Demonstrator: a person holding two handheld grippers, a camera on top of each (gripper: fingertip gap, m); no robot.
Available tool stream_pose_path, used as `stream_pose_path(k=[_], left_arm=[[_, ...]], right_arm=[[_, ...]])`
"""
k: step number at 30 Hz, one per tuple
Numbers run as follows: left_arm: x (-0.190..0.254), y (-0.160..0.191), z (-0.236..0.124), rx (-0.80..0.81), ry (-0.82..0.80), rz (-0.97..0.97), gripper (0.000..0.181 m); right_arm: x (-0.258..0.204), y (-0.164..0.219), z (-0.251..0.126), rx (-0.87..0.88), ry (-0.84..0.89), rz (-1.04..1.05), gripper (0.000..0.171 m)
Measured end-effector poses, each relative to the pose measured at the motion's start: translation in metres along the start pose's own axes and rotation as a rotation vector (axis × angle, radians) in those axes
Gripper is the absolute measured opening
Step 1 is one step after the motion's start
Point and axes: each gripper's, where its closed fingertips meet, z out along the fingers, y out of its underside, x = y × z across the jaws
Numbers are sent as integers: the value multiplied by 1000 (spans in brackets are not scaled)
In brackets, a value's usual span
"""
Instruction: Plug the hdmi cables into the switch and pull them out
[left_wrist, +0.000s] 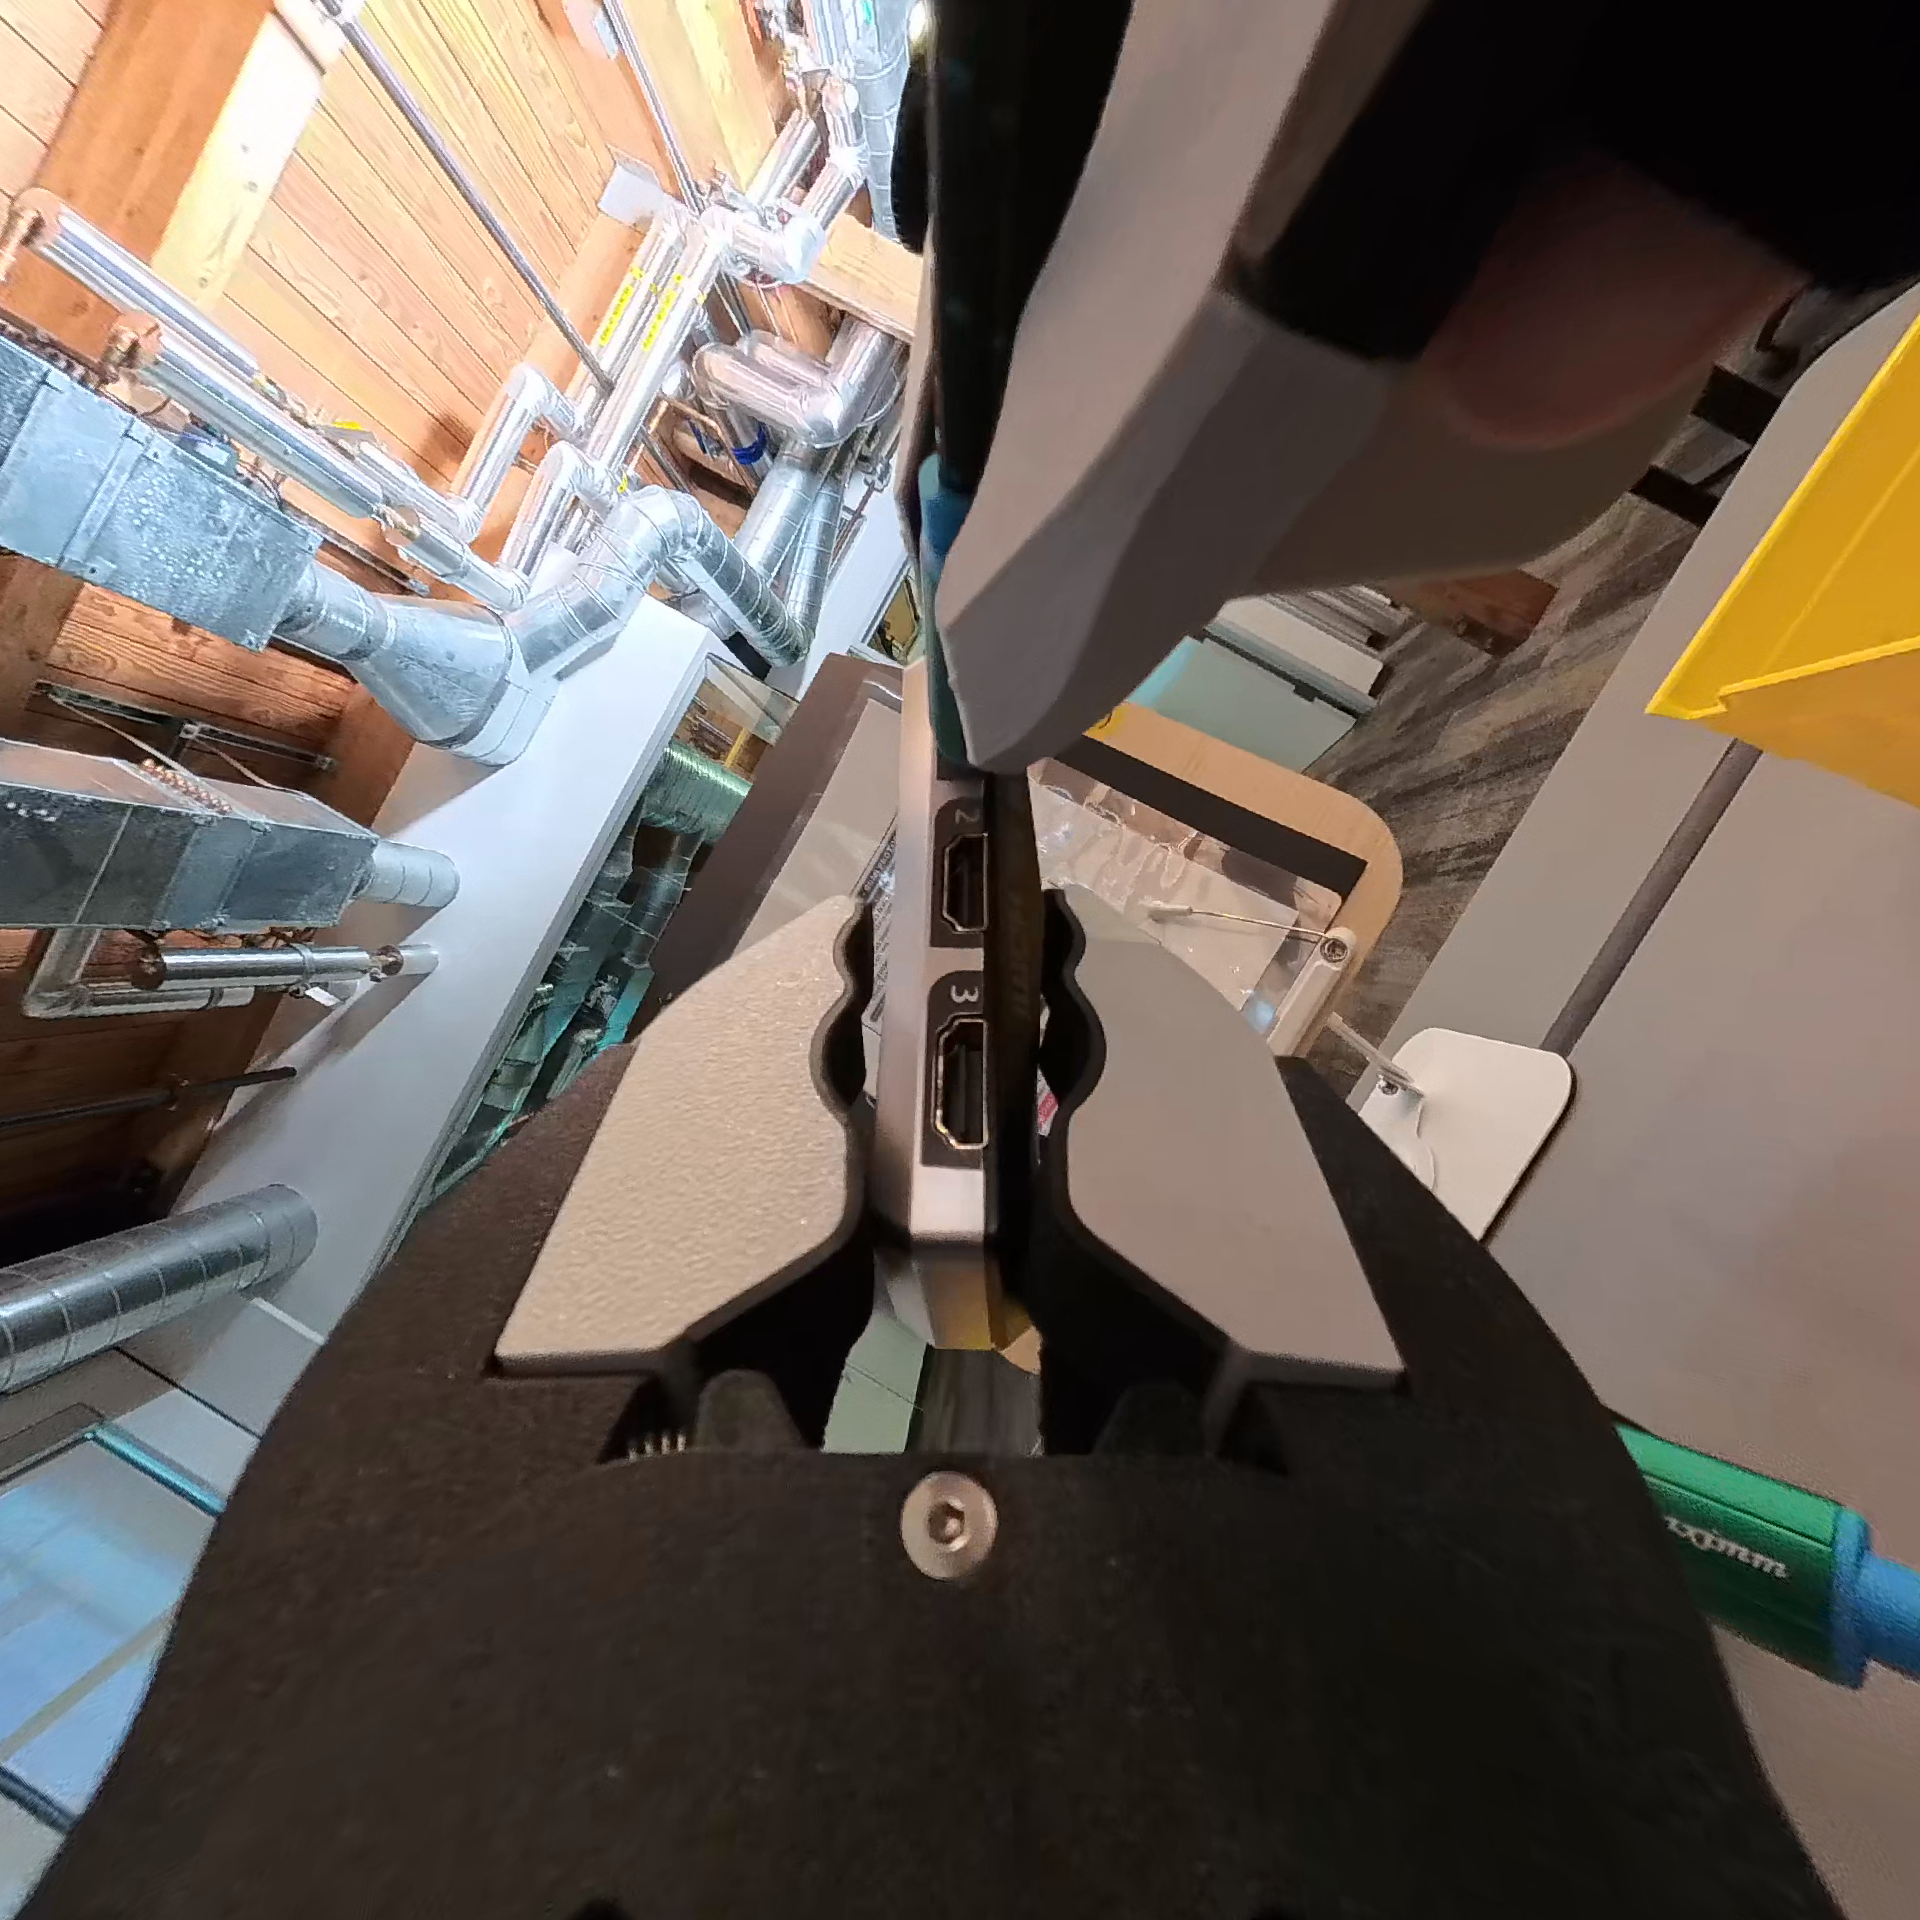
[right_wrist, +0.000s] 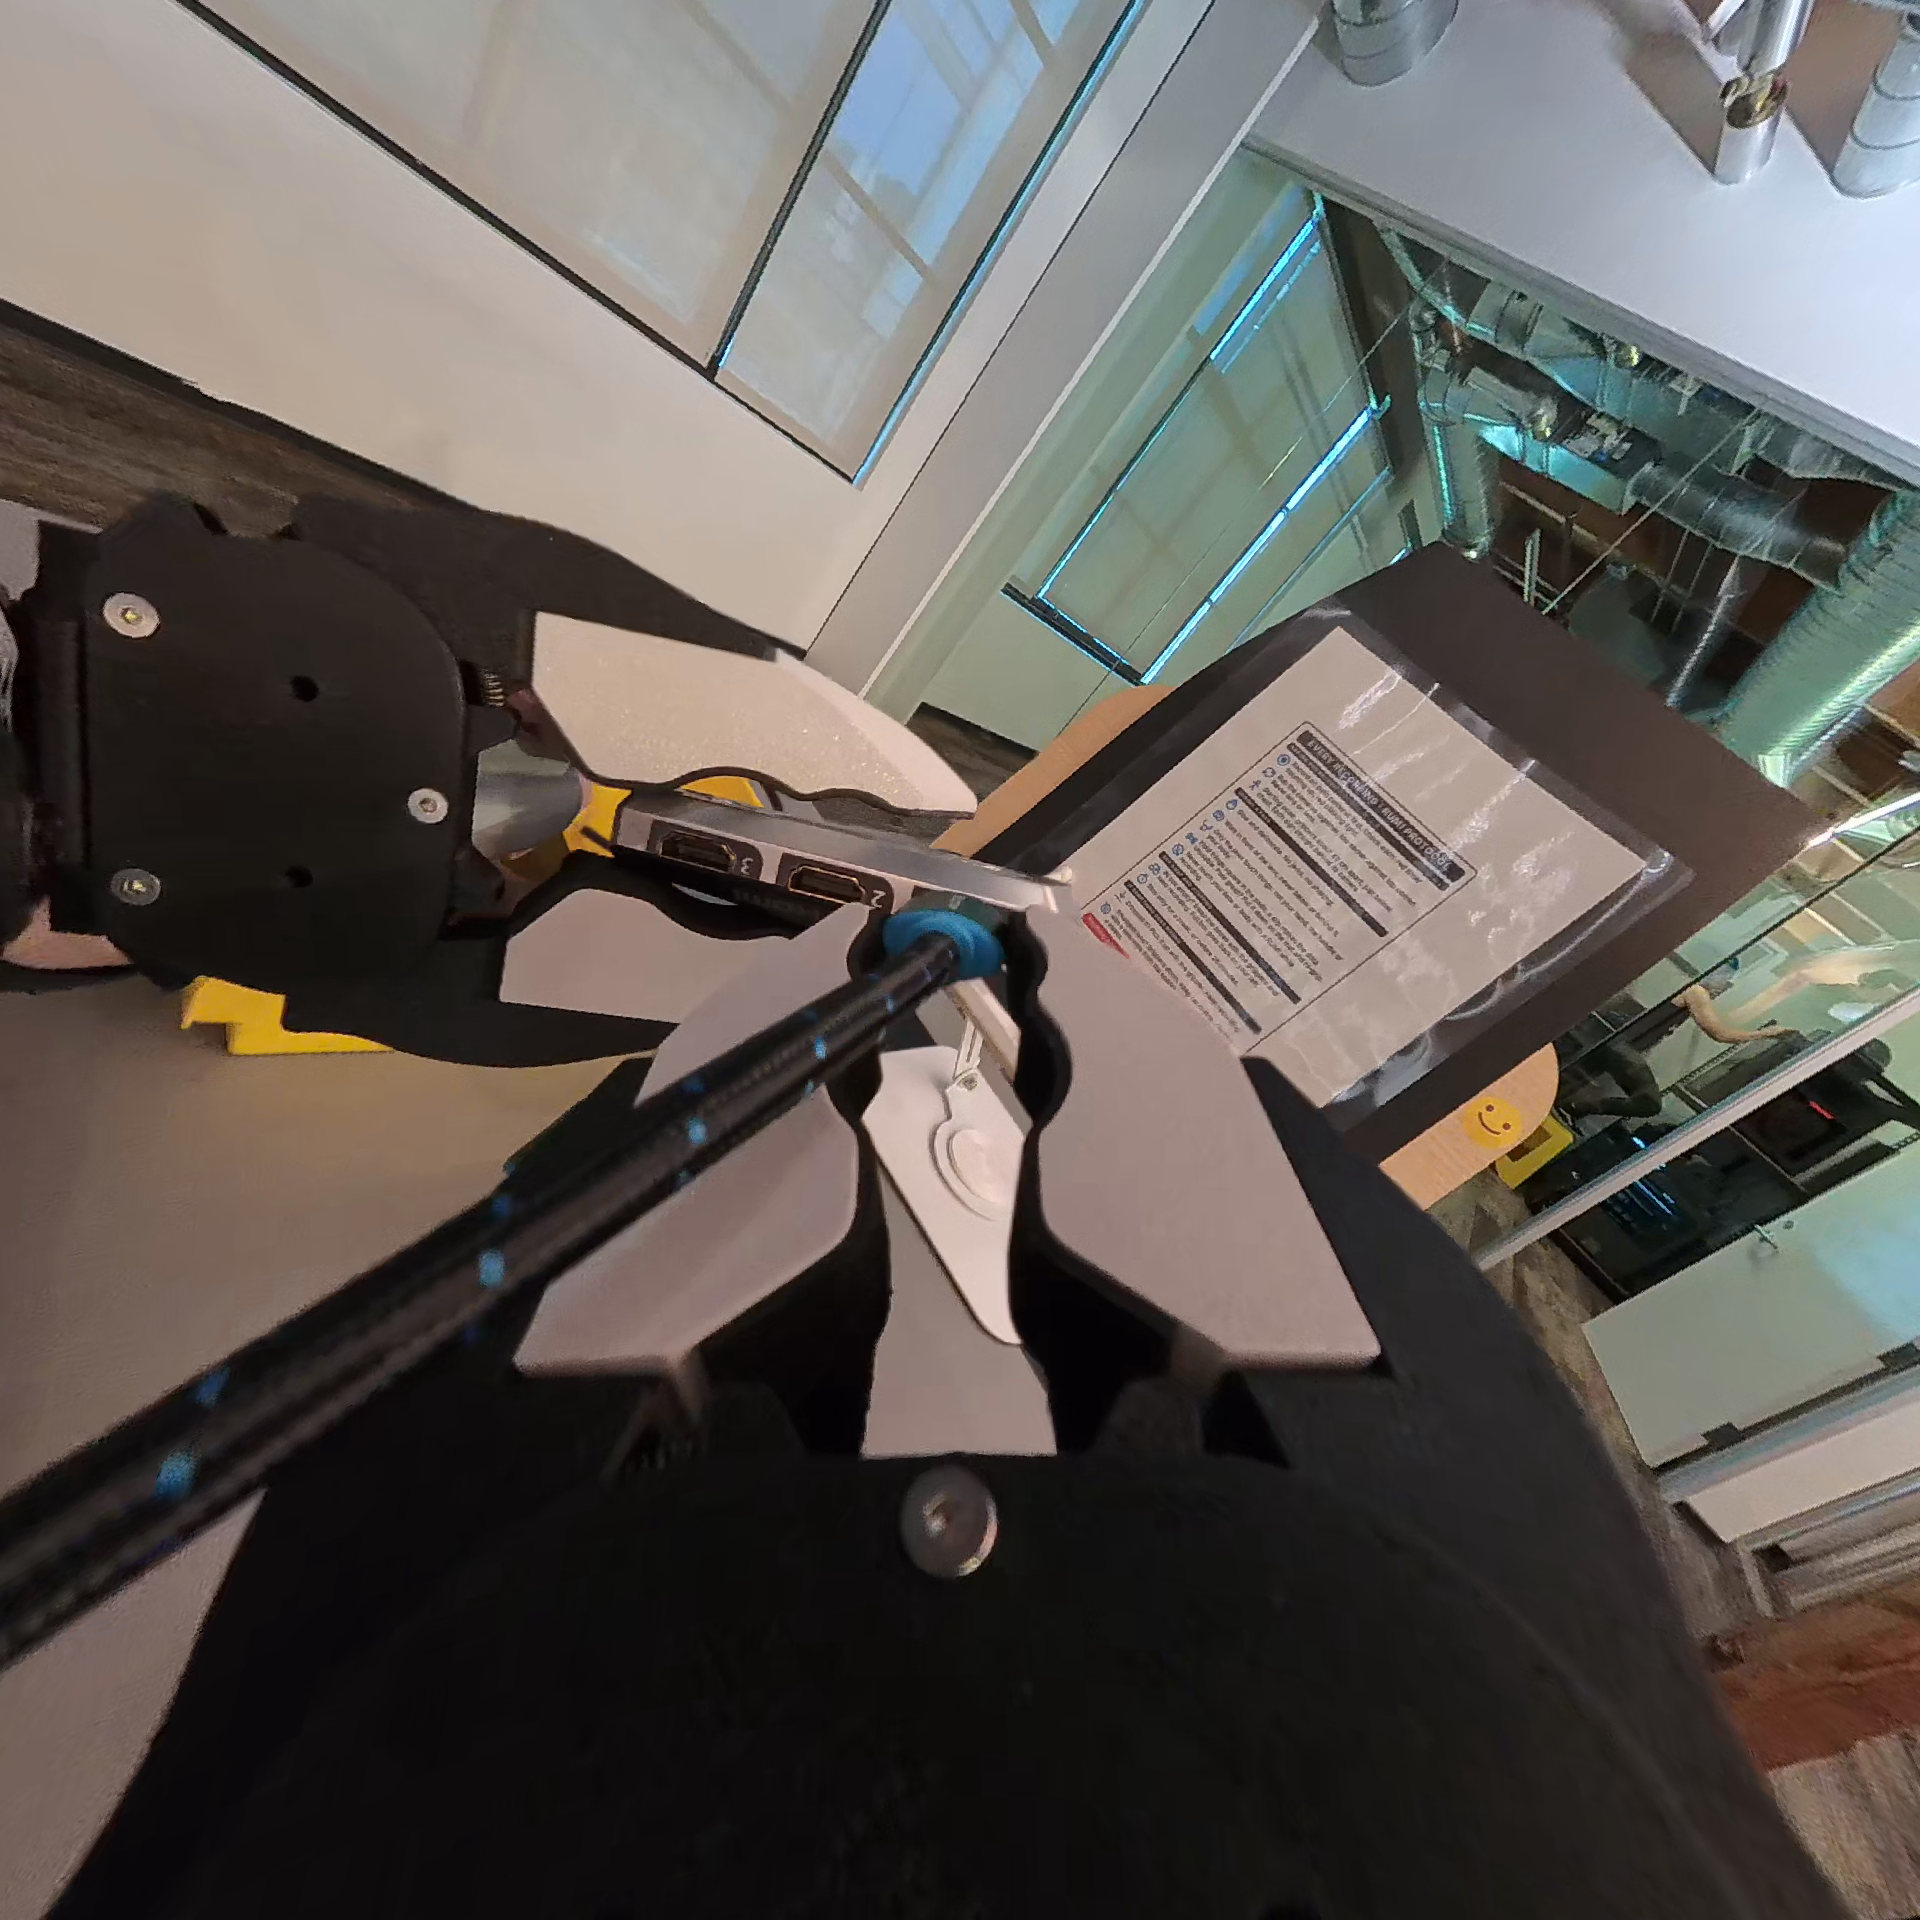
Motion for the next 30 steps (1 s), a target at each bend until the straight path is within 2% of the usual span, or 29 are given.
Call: stream_pose_path(k=[1, 8, 14, 24, 30], left_arm=[[-1, 0, 0, 2, -1, -1, 31], [-6, -1, -2, -2, -24, 14, 30], [-14, -3, -6, -3, -58, 33, 30], [-18, -6, -9, 19, -51, 44, 31], [-20, -8, -10, 21, -50, 33, 31]], right_arm=[[0, -1, 0, -2, 9, -11, 22], [-1, -5, 0, 9, 42, -4, 22], [-2, -10, -3, -7, 115, -113, 21], [-5, -15, -7, -22, 117, -217, 20], [-6, -17, -8, -19, 127, -198, 21]])
